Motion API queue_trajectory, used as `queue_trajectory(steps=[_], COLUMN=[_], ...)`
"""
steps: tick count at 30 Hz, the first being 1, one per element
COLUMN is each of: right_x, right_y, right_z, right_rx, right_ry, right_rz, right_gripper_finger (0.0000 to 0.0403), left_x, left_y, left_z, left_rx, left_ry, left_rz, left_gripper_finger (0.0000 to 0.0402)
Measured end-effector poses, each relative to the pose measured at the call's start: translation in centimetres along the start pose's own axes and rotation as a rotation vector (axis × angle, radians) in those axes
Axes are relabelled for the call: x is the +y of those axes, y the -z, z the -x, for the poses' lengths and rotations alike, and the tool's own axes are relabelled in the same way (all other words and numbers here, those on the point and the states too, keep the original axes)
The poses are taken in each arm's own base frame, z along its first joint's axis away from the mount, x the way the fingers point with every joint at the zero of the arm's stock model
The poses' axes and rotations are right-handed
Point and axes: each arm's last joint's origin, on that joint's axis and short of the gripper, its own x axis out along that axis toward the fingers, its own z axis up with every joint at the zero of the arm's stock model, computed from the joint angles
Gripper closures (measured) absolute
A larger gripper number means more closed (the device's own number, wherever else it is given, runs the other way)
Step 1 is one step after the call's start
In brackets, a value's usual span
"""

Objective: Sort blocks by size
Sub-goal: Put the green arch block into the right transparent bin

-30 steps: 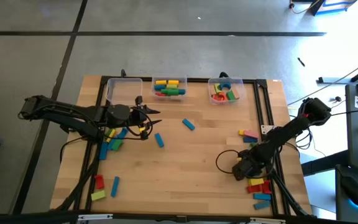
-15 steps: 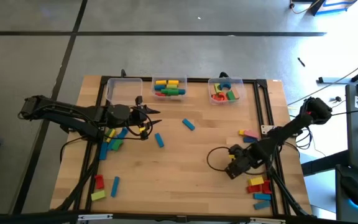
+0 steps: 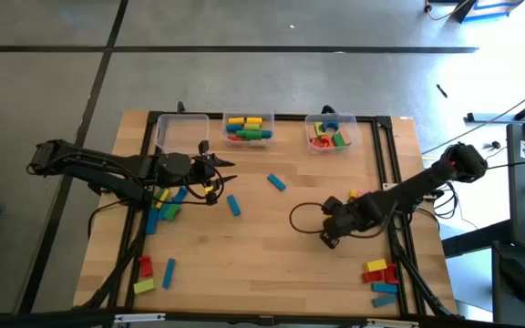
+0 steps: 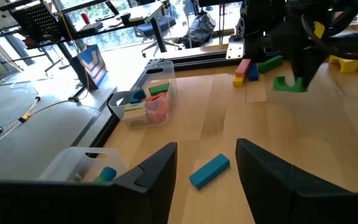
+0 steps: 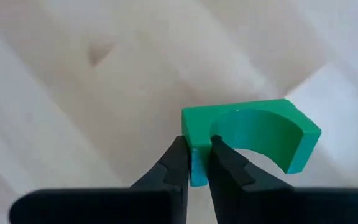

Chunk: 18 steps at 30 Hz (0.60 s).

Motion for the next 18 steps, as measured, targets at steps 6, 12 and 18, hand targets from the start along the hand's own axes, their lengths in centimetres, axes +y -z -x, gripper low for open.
queue_trajectory(steps=[6, 12, 18], right_x=[-1.0, -2.0, -2.6], right_y=[-1.8, -3.6, -6.1], right_z=[-0.2, -0.3, 0.7], right_rx=[-0.079, -0.127, -0.179], right_ry=[0.057, 0.104, 0.124], right_rz=[0.055, 0.1, 0.143], right_gripper_finger=[0.036, 0.036, 0.0361], left_x=[0.0, 0.0, 0.0], left_y=[0.0, 0.0, 0.0], left_z=[0.0, 0.0, 0.0], left_rx=[0.0, 0.0, 0.0], left_ry=[0.0, 0.0, 0.0], left_rz=[0.0, 0.0, 0.0], left_gripper_finger=[0.0243, 0.0243, 0.0243])
